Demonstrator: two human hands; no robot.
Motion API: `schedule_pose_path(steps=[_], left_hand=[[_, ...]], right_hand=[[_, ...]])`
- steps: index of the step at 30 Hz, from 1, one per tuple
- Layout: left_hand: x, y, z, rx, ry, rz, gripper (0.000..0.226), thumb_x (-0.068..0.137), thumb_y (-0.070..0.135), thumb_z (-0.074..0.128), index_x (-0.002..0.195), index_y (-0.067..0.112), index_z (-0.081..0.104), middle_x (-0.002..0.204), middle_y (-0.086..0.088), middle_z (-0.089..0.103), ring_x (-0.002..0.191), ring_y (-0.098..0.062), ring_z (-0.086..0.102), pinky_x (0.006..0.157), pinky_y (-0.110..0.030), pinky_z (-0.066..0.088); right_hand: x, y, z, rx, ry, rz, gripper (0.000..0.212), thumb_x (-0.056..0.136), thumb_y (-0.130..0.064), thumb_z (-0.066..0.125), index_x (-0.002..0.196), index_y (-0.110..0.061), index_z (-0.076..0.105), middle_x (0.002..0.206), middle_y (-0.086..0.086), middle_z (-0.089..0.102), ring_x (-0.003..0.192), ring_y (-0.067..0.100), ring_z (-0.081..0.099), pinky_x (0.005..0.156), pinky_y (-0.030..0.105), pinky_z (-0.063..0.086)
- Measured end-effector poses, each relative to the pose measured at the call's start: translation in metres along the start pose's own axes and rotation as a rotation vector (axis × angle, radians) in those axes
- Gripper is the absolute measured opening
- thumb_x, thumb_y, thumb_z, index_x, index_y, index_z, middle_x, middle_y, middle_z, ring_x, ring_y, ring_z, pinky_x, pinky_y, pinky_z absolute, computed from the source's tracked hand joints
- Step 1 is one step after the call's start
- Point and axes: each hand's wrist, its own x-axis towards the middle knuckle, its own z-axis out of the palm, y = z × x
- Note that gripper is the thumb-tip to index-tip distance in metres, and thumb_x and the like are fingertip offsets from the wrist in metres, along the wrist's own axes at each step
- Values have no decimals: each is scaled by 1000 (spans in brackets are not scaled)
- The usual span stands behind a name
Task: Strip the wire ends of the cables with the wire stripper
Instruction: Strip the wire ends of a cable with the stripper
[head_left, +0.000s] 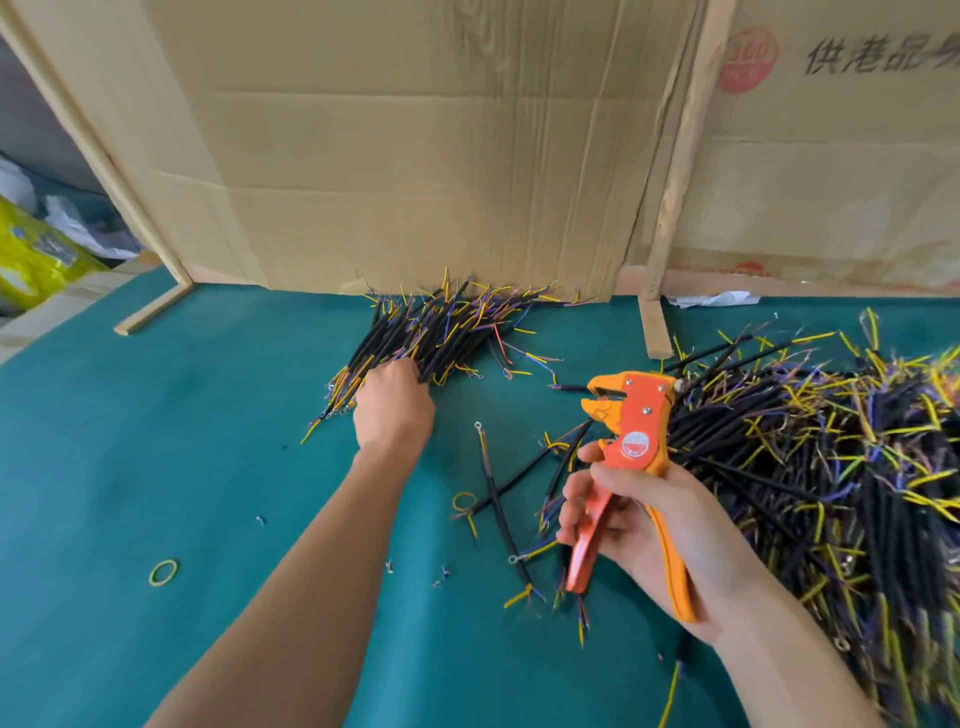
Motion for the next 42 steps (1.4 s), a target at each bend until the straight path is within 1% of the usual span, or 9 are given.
schedule_pose_path(steps=[5,11,14,18,22,26,33,36,42], left_hand=[[-12,-4,-18,-238,86,-125,7,82,18,70,86,20,75,87,-10,68,93,-35,62,73,-33,45],[-85,-11,-33,-691,39,-145,11,77,19,83,72,24,74,57,14,68,53,3,59,60,-23,46],[-127,-14,-33,-811,-37,-99,14,76,15,84,72,25,76,64,10,71,57,-2,63,63,-19,50],[-163,-23,-32,-816,-110,-14,27,75,9,85,77,34,75,66,8,72,59,-3,61,61,-10,45],[-174,-30,-33,-623,-72,76,26,70,9,87,69,30,72,69,15,68,60,-6,52,60,-10,39],[-170,-23,-37,-343,-53,226,24,73,18,86,77,35,69,81,25,65,84,-7,51,79,-6,33],[-156,39,-27,-262,-189,462,17,87,25,60,96,32,72,90,10,73,93,-24,58,85,-40,47],[-153,47,-20,-431,-276,439,24,83,8,59,89,27,73,78,8,71,79,-17,60,74,-35,50],[-133,47,-6,-773,-95,129,17,87,10,67,83,27,70,73,13,71,71,-13,70,74,-30,54]], right_hand=[[1,0,-2,-3,-11,13,30,78,-7,70,106,-2,63,86,25,61,72,38,62,69,49,58],[0,0,-4,-16,-25,-11,43,72,-7,74,113,0,61,112,31,69,71,38,63,68,44,59],[-2,0,-3,-17,-27,-40,47,63,-15,91,105,-3,74,128,30,63,74,38,64,68,43,58],[0,-2,-8,90,-13,-110,35,76,-6,75,111,-4,75,131,26,64,72,35,67,66,41,58],[2,-4,-16,94,25,-139,48,80,-9,66,127,1,65,130,23,66,72,34,67,67,41,59],[1,-4,-17,55,-23,-139,55,79,-10,66,132,1,60,130,20,67,72,32,67,67,40,58],[3,-2,-14,-29,-39,-116,54,81,-11,64,134,-4,59,127,18,70,78,31,70,70,38,60],[2,-4,-16,-37,-29,-137,53,82,-11,61,135,-4,58,128,18,69,78,30,69,71,38,59],[3,-6,-18,21,-6,-184,54,82,-8,64,136,-4,57,132,15,68,86,35,73,74,41,60]])
